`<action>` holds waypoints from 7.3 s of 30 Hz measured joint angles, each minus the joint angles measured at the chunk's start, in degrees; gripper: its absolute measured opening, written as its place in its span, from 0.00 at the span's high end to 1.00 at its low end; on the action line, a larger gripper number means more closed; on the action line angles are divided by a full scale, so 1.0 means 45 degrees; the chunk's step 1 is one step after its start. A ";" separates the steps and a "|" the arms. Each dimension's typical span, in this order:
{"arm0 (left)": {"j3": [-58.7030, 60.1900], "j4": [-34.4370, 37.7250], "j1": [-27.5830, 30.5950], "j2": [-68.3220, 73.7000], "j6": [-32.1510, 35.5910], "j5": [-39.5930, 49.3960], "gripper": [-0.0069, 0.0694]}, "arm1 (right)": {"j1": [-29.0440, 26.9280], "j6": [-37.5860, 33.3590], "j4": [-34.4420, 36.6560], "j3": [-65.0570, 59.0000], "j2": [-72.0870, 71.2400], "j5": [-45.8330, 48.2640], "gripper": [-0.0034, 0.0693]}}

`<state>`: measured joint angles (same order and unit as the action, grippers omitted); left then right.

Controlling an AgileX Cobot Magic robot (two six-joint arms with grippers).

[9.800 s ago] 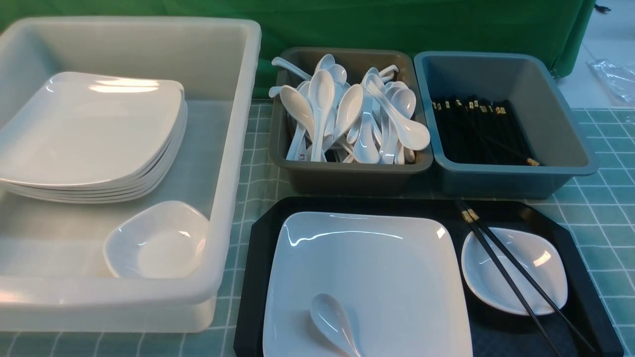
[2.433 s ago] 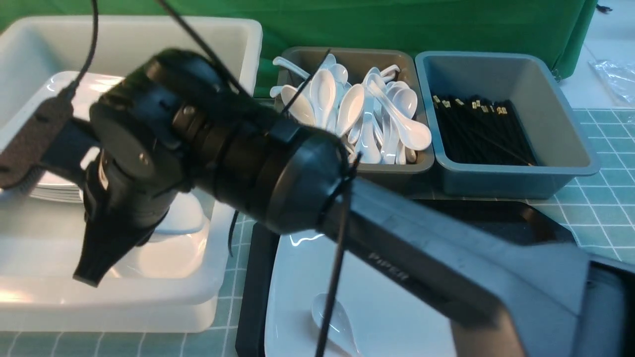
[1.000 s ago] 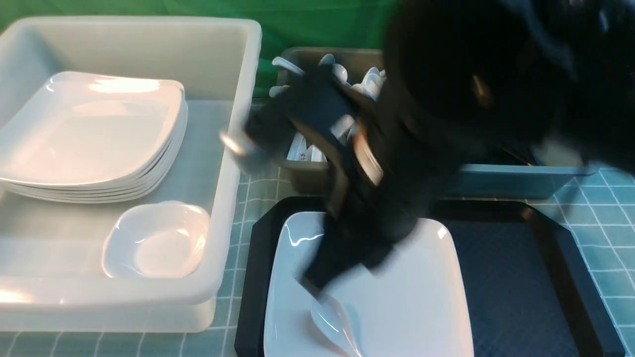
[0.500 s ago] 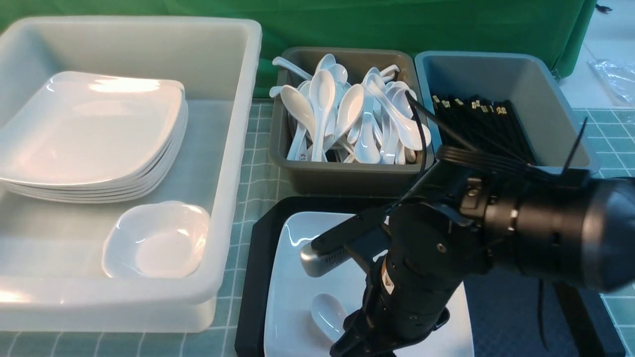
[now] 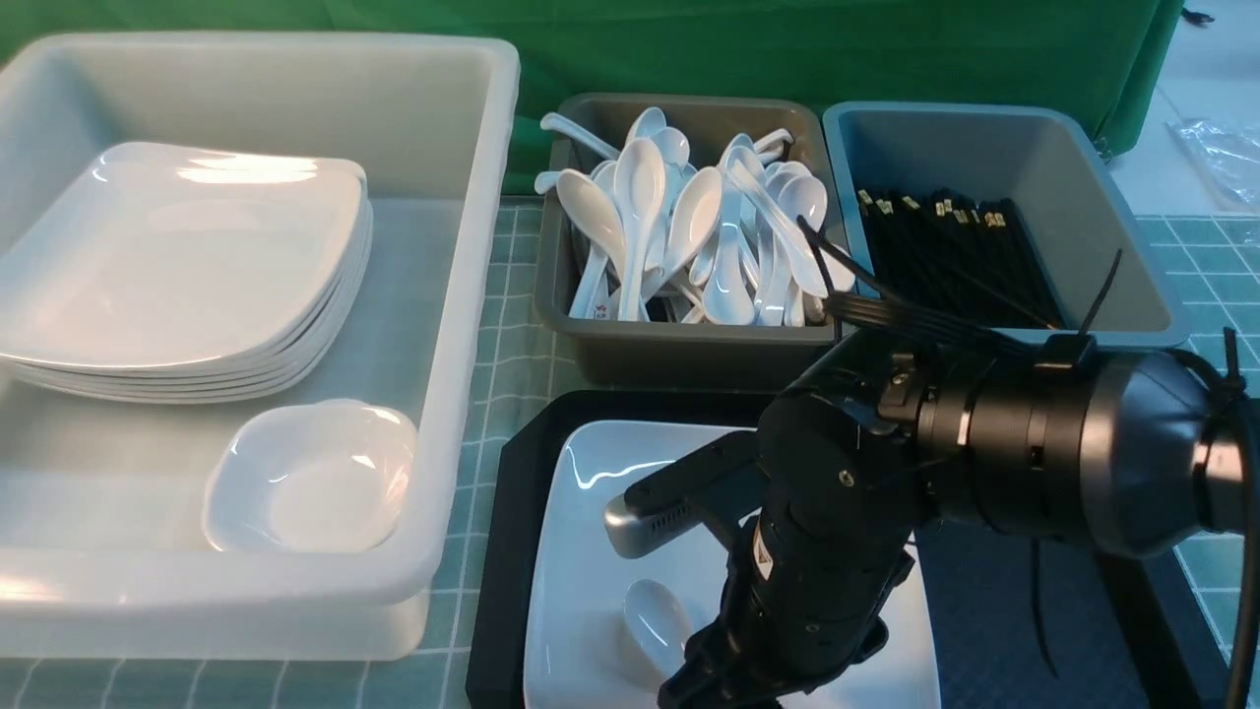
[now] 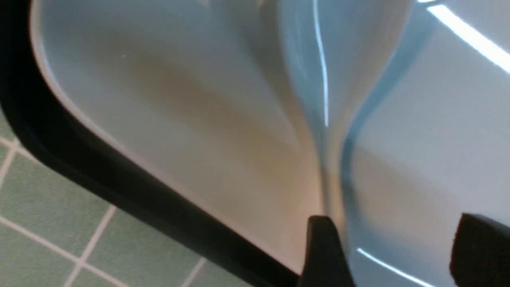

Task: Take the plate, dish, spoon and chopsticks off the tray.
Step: Use the right arm to grab a soup spoon from the plate, then use the right arm to put the soup spoon into the small storage box in the middle, then use the left arm to grab a plate from the dinner plate, then use the left arm to put the plate into the large storage box on the left

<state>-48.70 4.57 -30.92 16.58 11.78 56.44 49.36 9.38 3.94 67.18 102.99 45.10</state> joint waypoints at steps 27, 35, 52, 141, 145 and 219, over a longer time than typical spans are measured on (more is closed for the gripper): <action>0.0000 -0.0246 0.0000 0.0000 0.0416 -0.0388 0.89 | -0.0140 -0.2153 0.0451 0.0738 -0.0061 0.0840 0.79; 0.0301 -0.0318 0.0000 0.0015 0.0991 -0.1392 0.89 | -0.1672 -0.1608 -0.0261 0.2874 -0.1140 -0.2198 0.79; 0.2949 -0.0018 0.0000 0.0064 0.1032 -0.3723 0.89 | -0.4967 0.0102 -0.0250 0.6370 0.2520 -0.6692 0.50; 0.0438 -0.2386 -0.7134 0.7921 0.5280 -0.7155 0.86 | -0.4952 -0.1030 -0.2495 -0.1534 -1.3365 0.1015 0.86; -0.0861 -0.2535 -0.7134 0.7495 0.5280 -0.7018 0.86 | -0.4952 -0.0815 -0.2754 -0.1315 -1.3365 0.0940 0.86; -0.2302 -0.9686 0.4607 1.6551 0.0118 -0.8073 0.67 | -0.4952 -0.4691 0.0731 -0.0146 -1.0344 0.0887 0.93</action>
<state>-59.06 -39.02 -10.19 91.06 12.31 20.12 27.07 -11.73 7.23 66.52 56.45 49.09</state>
